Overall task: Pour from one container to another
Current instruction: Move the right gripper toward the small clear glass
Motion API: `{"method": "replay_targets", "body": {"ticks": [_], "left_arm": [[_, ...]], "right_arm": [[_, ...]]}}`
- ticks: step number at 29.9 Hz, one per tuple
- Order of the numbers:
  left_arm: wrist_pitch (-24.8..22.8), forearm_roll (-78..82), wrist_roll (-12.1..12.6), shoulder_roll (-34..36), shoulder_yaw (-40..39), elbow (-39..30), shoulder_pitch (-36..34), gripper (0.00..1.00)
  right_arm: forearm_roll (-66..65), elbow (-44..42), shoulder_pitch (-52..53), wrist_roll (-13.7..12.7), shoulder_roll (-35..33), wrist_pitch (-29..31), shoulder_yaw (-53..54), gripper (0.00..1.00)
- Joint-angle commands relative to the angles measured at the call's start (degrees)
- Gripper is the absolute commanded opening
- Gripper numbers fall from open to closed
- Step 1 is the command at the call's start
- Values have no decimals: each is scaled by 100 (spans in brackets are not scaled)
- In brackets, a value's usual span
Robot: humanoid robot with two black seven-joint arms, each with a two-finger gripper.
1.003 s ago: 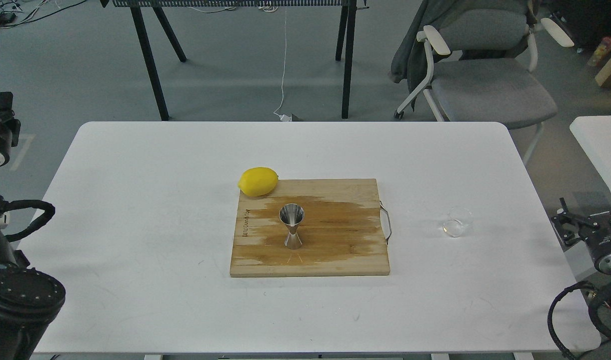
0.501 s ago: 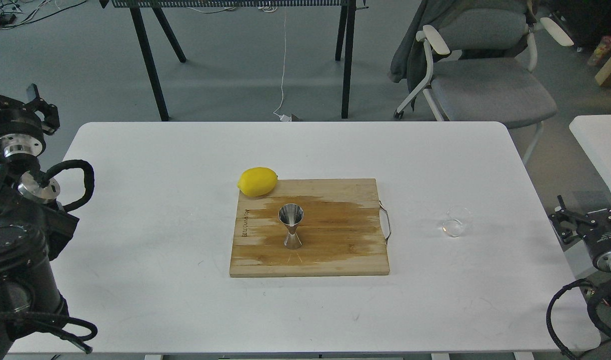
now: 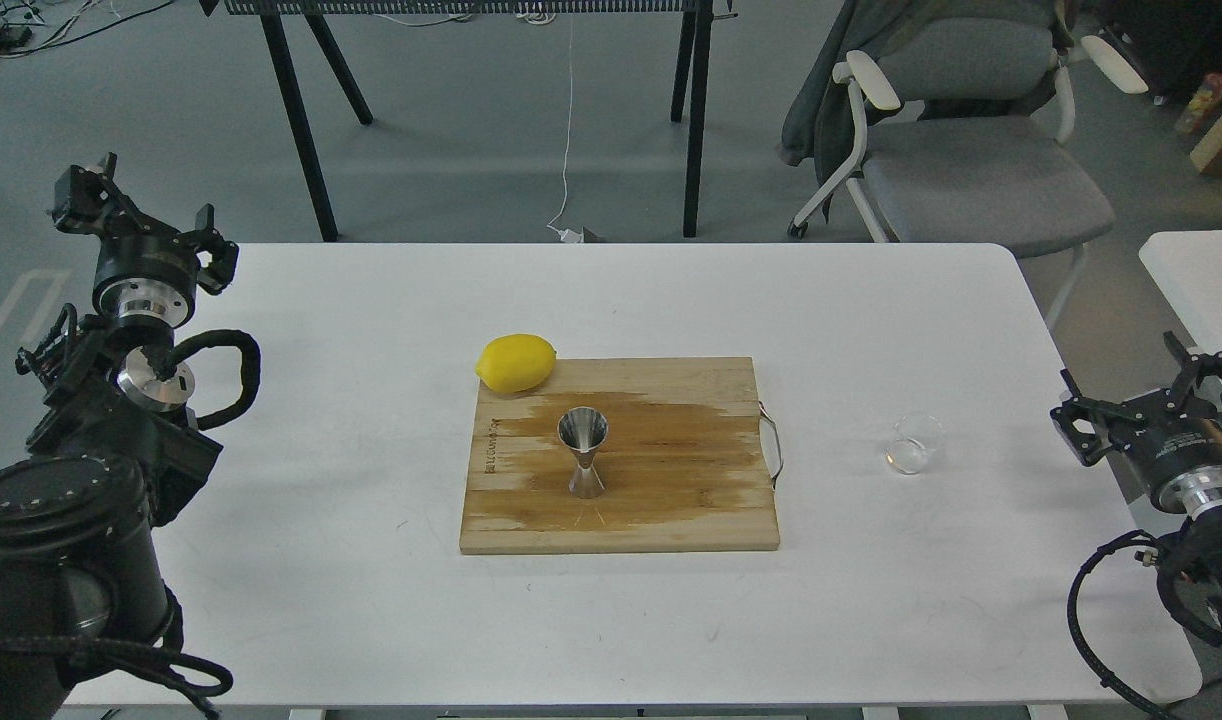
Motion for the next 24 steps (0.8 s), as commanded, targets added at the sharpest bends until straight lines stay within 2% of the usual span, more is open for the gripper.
{"method": "replay_targets", "body": {"ticks": [1, 3, 9, 13, 15, 19, 24], "left_arm": [[0, -8, -91, -17, -9, 0, 45, 100], [0, -8, -91, -25, -10, 0, 115, 100], [0, -8, -135, -52, -27, 0, 230, 100], [0, -8, -135, -69, -45, 0, 265, 100], [0, -8, -135, -104, -45, 0, 282, 100], [0, -8, -143, -131, -36, 0, 344, 100], [0, -8, -143, -131, -36, 9, 353, 100]], "right_arm": [[1160, 980, -319, -950, -122, -441, 76, 100], [1460, 1324, -443, -978, -184, -934, 93, 100], [1575, 2080, -970, -951, -167, -1533, 664, 99], [1681, 2292, -1208, -557, 122, -1902, 919, 99], [1672, 2301, -1208, -425, 298, -2297, 928, 99], [1628, 2389, -1147, -249, 676, -3307, 946, 99], [1584, 2406, -1068, -134, 862, -3994, 893, 99]]}}
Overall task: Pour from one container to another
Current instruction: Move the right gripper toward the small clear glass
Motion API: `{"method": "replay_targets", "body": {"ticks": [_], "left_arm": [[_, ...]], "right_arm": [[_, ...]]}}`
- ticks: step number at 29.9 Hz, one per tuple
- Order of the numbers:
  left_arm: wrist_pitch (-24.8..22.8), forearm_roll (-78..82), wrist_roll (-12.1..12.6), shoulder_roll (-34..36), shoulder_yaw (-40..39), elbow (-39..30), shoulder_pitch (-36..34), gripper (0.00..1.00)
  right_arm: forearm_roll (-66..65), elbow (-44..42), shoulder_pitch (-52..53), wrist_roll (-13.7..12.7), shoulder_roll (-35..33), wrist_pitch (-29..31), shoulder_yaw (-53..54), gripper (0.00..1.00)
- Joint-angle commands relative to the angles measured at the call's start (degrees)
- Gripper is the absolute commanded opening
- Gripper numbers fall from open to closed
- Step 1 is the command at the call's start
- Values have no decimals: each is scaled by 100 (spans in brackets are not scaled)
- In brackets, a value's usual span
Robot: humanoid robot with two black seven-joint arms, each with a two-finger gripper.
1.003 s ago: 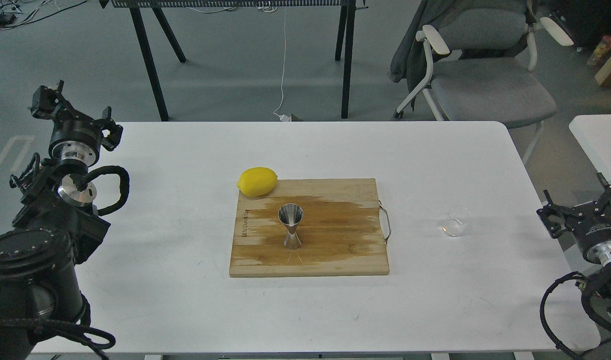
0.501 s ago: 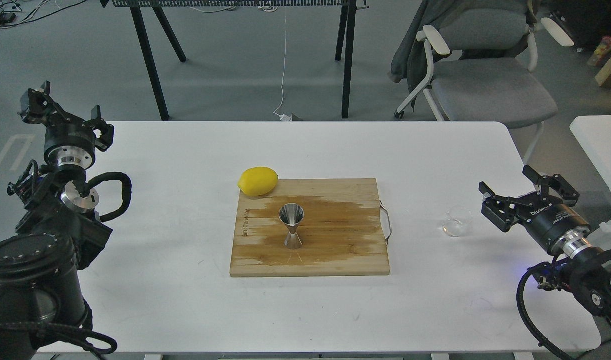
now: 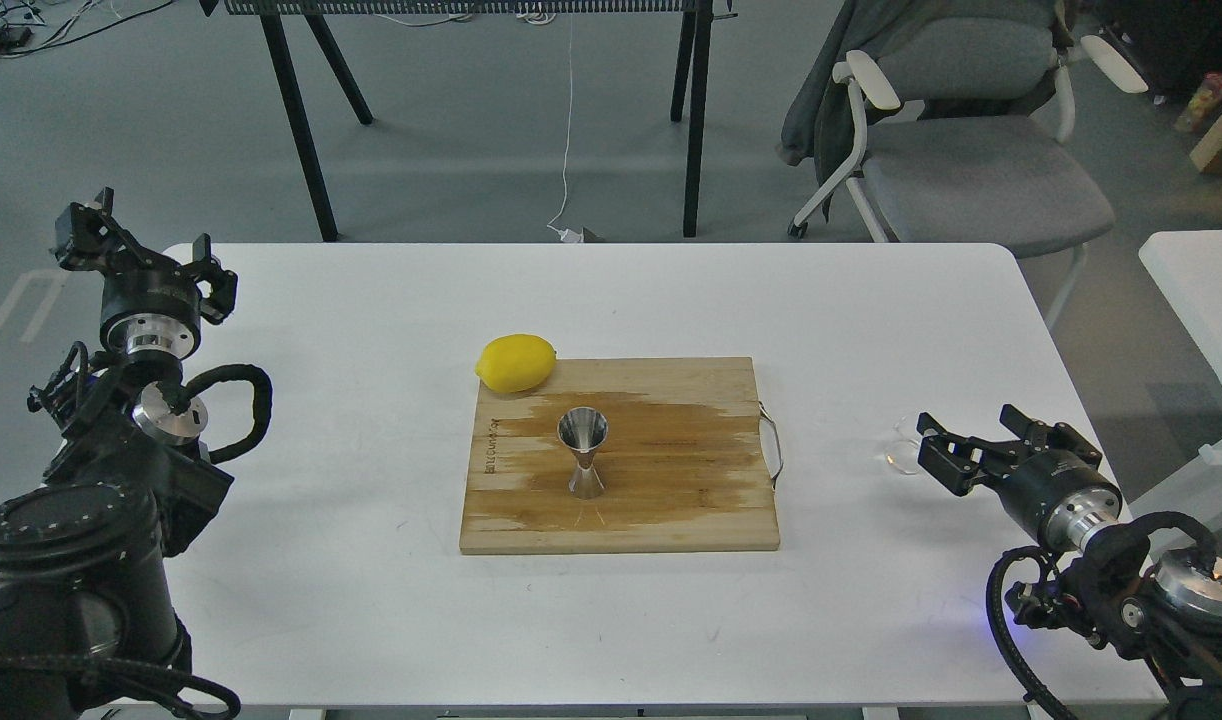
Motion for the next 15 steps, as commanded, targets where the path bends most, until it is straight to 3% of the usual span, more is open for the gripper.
{"method": "replay_targets", "body": {"ticks": [1, 15], "left_arm": [[0, 0, 0, -2, 6, -1, 23, 100], [0, 0, -70, -2, 15, -1, 103, 100]], "right_arm": [[-35, 15, 90, 62, 99, -443, -32, 99], [-290, -169, 433, 185, 248, -1085, -76, 98]]}}
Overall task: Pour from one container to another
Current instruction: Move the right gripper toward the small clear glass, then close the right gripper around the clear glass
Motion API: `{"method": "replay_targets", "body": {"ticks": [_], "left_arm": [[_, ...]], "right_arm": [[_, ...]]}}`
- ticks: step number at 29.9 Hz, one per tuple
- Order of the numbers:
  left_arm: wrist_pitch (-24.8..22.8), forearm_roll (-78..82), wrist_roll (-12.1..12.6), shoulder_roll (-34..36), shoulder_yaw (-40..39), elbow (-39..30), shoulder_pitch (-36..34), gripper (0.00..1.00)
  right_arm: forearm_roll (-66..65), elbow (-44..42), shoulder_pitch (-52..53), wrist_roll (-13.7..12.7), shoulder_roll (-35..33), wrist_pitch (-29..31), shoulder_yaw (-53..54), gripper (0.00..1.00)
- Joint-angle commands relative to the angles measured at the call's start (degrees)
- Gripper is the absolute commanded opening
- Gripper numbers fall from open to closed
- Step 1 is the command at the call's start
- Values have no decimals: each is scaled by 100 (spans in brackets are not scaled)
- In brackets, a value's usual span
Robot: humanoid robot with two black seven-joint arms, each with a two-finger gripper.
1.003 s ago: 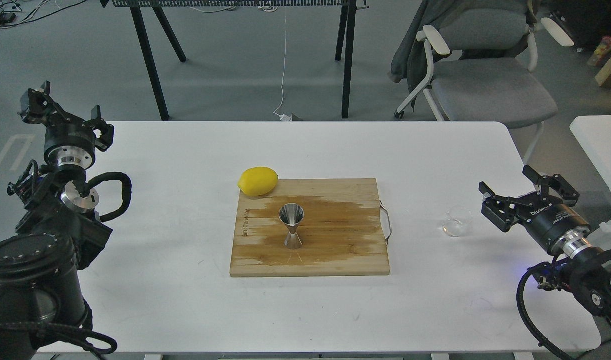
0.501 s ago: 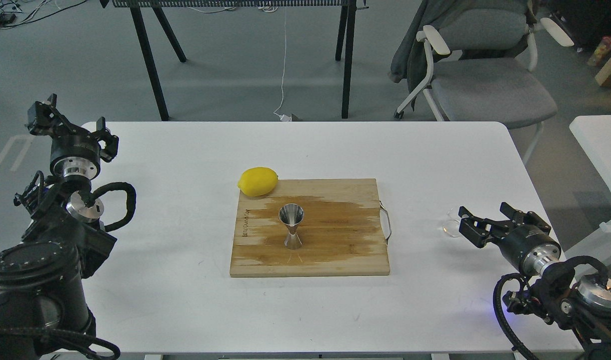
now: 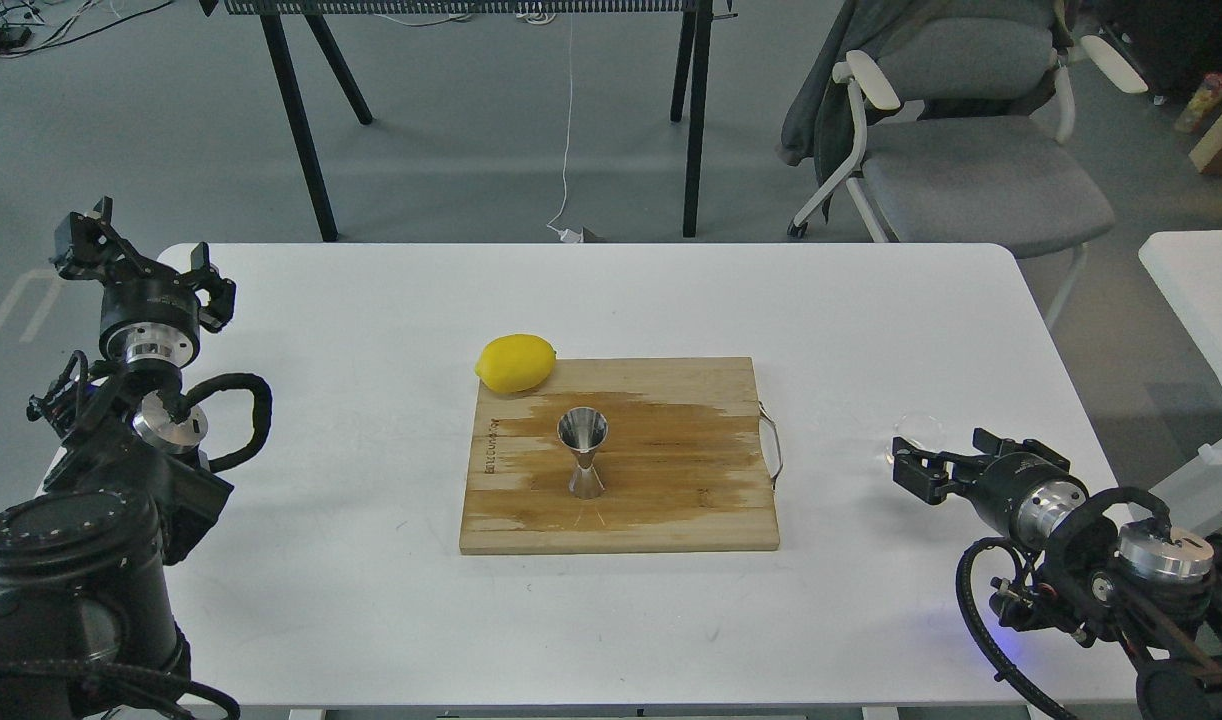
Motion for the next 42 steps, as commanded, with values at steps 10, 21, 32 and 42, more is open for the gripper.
{"method": "replay_targets", "body": {"ticks": [10, 21, 32, 42], "left_arm": [[0, 0, -14, 0, -1, 9, 20, 100], [0, 0, -14, 0, -1, 0, 20, 100], [0, 0, -14, 0, -1, 0, 20, 100], [0, 0, -14, 0, -9, 0, 55, 100]], "right_arm": [[-315, -585, 361, 13, 442, -296, -74, 96], [-447, -901, 519, 13, 477, -217, -162, 89], [-526, -919, 528, 21, 574, -155, -153, 81], [-526, -945, 537, 171, 574, -155, -118, 81]]}}
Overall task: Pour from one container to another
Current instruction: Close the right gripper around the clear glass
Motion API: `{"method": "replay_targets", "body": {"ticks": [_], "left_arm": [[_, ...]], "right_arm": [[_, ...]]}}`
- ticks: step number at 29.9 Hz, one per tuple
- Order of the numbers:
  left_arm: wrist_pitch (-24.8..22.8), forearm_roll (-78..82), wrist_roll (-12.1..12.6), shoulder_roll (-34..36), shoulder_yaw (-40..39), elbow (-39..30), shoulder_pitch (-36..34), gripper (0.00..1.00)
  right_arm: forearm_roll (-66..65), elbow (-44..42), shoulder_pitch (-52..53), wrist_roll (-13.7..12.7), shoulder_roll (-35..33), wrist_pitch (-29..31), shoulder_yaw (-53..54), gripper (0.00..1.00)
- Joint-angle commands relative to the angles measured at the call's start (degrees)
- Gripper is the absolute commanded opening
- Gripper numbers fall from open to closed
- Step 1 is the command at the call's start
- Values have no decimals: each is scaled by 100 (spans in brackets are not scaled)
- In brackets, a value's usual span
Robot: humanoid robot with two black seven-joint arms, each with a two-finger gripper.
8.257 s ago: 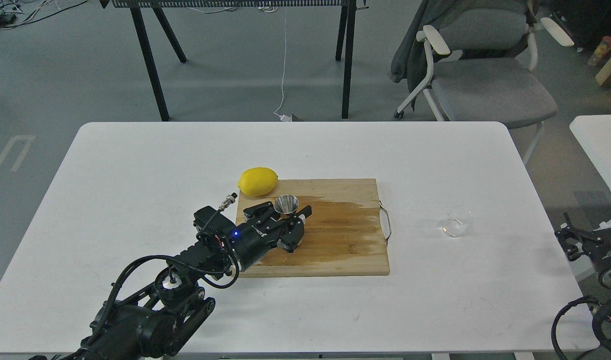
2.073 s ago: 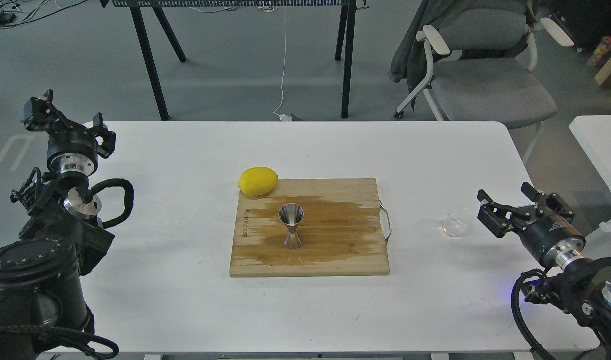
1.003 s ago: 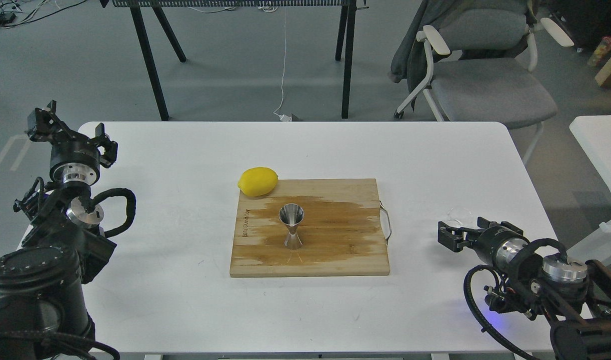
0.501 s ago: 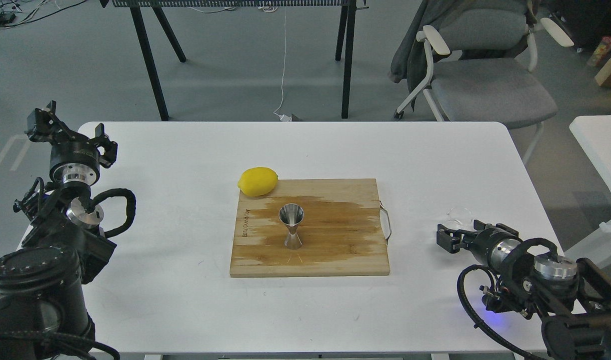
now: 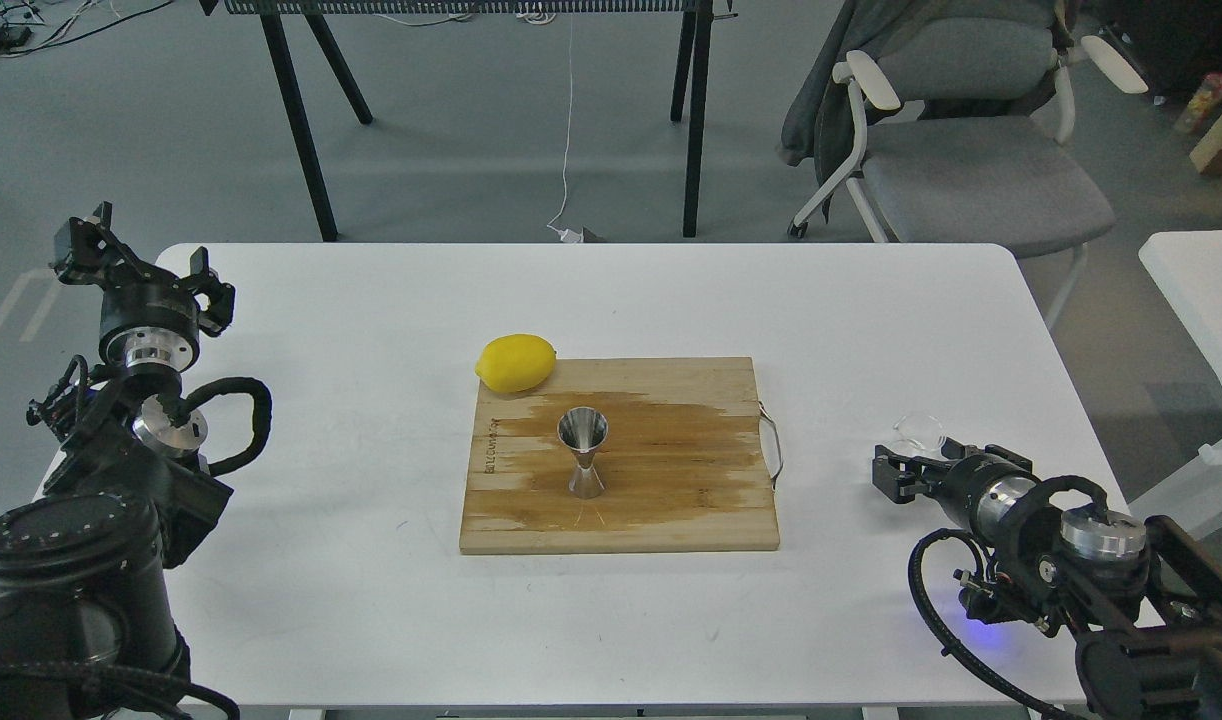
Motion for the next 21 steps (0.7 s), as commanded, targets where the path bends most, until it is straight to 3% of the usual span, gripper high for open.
{"method": "replay_targets", "body": {"ticks": [1, 13, 21], "left_arm": [[0, 0, -9, 0, -1, 0, 35, 100], [0, 0, -9, 0, -1, 0, 44, 100], [0, 0, -9, 0, 8, 0, 53, 100]], "right_arm": [[0, -34, 8, 24, 1, 9, 26, 81], [0, -43, 70, 32, 9, 9, 26, 78], [-9, -52, 78, 67, 9, 44, 9, 69]]}}
